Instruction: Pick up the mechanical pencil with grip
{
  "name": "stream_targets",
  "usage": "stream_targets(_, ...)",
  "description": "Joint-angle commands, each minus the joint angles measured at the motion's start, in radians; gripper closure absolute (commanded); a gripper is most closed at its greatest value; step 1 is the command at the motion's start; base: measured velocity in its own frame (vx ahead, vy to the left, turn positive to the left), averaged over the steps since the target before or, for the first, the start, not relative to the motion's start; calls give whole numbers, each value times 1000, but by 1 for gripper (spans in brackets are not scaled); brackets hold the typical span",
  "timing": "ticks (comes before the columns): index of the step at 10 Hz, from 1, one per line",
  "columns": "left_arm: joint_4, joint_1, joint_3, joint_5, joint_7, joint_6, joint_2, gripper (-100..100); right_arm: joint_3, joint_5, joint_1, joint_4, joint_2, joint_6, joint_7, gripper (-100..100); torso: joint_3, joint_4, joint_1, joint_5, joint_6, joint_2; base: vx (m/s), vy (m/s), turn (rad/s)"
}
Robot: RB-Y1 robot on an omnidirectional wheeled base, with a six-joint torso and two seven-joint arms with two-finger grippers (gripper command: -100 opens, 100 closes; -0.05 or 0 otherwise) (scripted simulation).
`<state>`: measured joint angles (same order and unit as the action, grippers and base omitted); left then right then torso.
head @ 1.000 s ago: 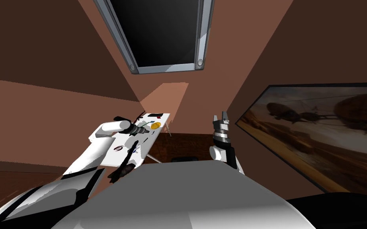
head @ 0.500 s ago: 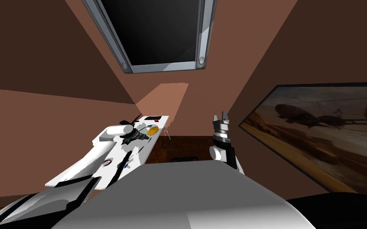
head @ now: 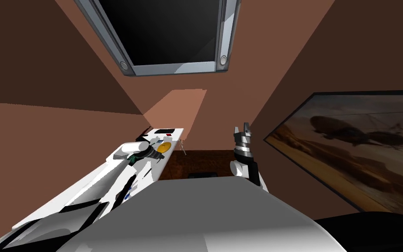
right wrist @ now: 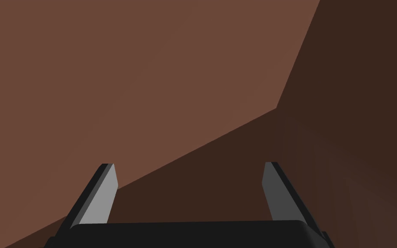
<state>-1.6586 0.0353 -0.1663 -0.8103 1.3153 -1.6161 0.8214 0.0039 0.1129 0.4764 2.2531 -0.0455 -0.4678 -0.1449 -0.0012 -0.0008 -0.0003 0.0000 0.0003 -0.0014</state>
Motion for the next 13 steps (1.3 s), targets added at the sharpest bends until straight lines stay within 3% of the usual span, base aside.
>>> stream_targets(1, -20, -29, 3, -12, -7, 18, 9, -100, 0, 0, 0, 0, 0, 0, 0, 0, 0, 0, 0, 0, 0, 0, 60, -5, 115)
stream_targets(10, -202, -291, 29, -121, -72, 175, 93, -100, 0, 0, 0, 0, 0, 0, 0, 0, -4, -2, -1, 0, 0, -7, 147, -34, 175)
stream_targets(11, -184, -268, 30, -112, -67, 163, 87, -100, 0, 0, 0, 0, 0, 0, 0, 0, -5, -2, -1, 0, 0, -8, 71, -18, 35)
stream_targets(12, -185, -270, 31, -113, -70, 167, 88, 100, 0, 0, 0, 0, 0, 0, 0, 0, -3, -1, 0, 0, 1, -5, 12, -4, -7)
stream_targets(13, -185, -269, 31, -113, -69, 166, 87, 100, 0, 0, 0, 0, 0, 0, 0, 0, -1, 0, 1, 0, 1, -1, 5, -6, -1)
